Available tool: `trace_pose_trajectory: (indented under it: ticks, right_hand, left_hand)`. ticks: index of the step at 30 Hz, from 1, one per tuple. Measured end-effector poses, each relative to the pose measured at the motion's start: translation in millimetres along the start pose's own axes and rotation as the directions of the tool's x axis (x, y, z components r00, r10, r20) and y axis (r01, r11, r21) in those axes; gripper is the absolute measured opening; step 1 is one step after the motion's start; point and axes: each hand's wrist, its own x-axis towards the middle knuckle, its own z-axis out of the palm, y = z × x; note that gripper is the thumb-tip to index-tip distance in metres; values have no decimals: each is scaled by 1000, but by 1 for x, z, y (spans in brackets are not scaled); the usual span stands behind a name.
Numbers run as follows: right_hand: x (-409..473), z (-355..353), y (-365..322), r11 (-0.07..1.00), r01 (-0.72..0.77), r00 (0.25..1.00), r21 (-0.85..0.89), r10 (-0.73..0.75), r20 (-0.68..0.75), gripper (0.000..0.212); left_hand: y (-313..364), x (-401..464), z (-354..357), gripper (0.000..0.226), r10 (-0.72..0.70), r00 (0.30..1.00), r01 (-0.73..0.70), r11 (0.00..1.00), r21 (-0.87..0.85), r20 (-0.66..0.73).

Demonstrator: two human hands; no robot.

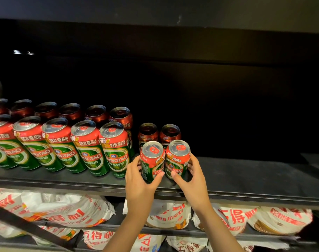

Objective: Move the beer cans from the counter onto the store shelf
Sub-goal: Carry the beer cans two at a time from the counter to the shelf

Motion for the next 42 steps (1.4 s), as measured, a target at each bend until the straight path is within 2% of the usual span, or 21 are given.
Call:
trace_pose_trajectory:
  ticks: [3, 8, 14, 18, 22, 31, 38, 42]
  right_hand:
    - [0, -2, 3, 1000, -8, 1000, 0, 8, -13, 64]
    - [0, -3, 2, 1000, -3, 1000, 11, 3, 8, 62]
    - [-1, -1, 0, 1000, -23, 1000, 7, 23, 18, 61]
    - [0, -2, 1, 1000, -19, 1000, 8, 19, 5, 60]
    - [-1, -4, -1, 1000, -2, 1000, 20, 2, 29, 57]
    - [-1, -3, 2, 999, 32, 993, 30, -35, 114, 59]
    - [-1, -1, 1, 999, 16, 987, 31, -21, 159, 57]
    - [0, 1, 3, 1000, 17, 988, 16, -19, 155, 59]
  left_hand:
    - [1, -3, 0, 67, -37, 999, 37, 997, -66, -6]
    - [-5, -6, 0, 65, -49, 999, 51, 995, -83, 21]
    - [-9, -7, -2, 61, 89, 996, -89, 996, 11, 8]
    - [-6, -12, -1, 58, -18, 1000, 19, 997, -78, 16]
    - [-8, -13, -3, 51, 17, 1000, -16, 998, -55, 23]
    - [-13, -10, 3, 77, 42, 995, -39, 999, 34, -92]
    - [-13, -10, 6, 64, -46, 984, 32, 996, -82, -173]
    - [-16, -11, 7, 63, -32, 981, 15, 996, -92, -189]
